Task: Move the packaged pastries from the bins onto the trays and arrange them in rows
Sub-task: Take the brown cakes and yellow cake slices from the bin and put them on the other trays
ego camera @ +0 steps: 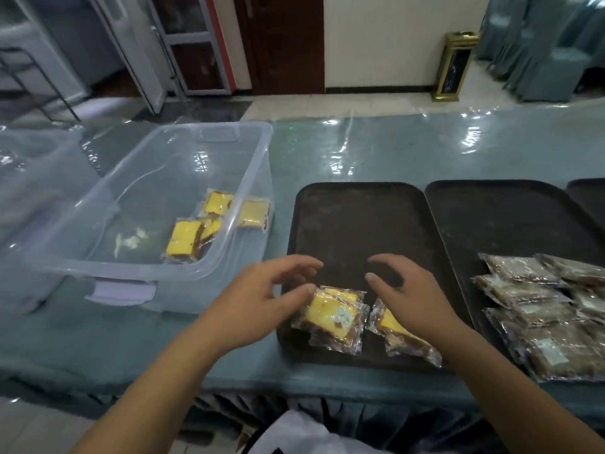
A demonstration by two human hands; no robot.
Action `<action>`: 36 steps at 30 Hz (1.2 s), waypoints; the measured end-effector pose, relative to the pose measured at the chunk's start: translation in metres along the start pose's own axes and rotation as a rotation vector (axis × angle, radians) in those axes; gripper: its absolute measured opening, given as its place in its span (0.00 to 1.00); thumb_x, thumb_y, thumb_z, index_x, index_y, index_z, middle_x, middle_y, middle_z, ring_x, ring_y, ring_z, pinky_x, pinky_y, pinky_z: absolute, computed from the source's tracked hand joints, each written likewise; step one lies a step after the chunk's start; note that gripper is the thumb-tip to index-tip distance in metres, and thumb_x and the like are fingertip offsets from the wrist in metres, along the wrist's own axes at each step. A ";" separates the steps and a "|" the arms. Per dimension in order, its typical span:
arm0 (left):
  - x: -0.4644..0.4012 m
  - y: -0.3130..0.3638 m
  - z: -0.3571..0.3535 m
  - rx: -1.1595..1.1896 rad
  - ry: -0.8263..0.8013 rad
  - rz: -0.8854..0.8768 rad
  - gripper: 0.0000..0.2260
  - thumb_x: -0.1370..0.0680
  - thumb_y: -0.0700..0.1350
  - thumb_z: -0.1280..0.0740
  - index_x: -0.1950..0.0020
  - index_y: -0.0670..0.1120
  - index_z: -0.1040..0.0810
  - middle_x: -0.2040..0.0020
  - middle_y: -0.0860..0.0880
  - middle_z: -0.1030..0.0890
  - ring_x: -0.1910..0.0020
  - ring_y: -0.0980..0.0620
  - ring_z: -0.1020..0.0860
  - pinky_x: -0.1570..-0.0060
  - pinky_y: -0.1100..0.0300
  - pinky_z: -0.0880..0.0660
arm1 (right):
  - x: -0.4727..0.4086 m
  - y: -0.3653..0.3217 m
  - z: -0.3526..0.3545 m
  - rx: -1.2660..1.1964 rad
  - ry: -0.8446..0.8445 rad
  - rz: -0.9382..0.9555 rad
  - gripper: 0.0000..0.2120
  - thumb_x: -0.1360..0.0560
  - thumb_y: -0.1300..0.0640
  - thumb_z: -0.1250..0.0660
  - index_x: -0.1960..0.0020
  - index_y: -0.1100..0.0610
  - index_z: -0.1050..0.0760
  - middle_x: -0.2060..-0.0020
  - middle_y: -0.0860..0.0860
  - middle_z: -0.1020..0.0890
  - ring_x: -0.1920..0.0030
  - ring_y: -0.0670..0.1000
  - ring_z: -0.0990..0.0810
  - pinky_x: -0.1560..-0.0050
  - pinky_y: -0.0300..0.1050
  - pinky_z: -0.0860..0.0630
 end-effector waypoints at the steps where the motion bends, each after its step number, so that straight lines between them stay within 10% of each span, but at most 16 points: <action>1: 0.006 0.007 0.019 0.023 0.056 -0.025 0.13 0.22 0.47 0.30 0.39 0.61 0.20 0.46 0.63 0.17 0.43 0.65 0.21 0.42 0.64 0.25 | -0.004 -0.016 0.001 -0.029 0.006 0.037 0.16 0.22 0.47 0.34 0.35 0.48 0.24 0.39 0.42 0.23 0.37 0.44 0.27 0.36 0.45 0.29; 13: 0.032 -0.031 0.184 -0.389 0.453 0.132 0.18 0.28 0.60 0.34 0.40 0.59 0.20 0.47 0.66 0.19 0.45 0.64 0.22 0.40 0.51 0.23 | -0.061 -0.162 -0.030 -0.241 -0.053 0.384 0.19 0.24 0.49 0.33 0.34 0.46 0.25 0.43 0.40 0.20 0.40 0.39 0.24 0.38 0.39 0.28; 22: -0.050 -0.125 0.254 -0.576 -0.022 0.273 0.30 0.23 0.55 0.30 0.23 0.58 0.37 0.23 0.55 0.35 0.28 0.54 0.33 0.31 0.56 0.35 | -0.131 -0.233 -0.088 -0.052 -0.132 0.355 0.23 0.23 0.47 0.33 0.29 0.44 0.30 0.35 0.39 0.25 0.35 0.40 0.29 0.36 0.40 0.33; 36: -0.201 -0.303 0.224 -0.700 -0.421 0.508 0.41 0.31 0.45 0.20 0.23 0.43 0.36 0.29 0.40 0.27 0.35 0.39 0.24 0.39 0.47 0.24 | -0.304 -0.227 -0.244 0.464 -0.534 -0.234 0.43 0.33 0.53 0.21 0.26 0.57 0.40 0.32 0.59 0.28 0.36 0.61 0.26 0.41 0.50 0.27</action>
Point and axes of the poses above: each hand's wrist, its own x-axis away from the middle knuckle, its own z-axis out of the back of the hand, y = z × x, the point moved 3 cm from there along -x, towards the middle knuckle
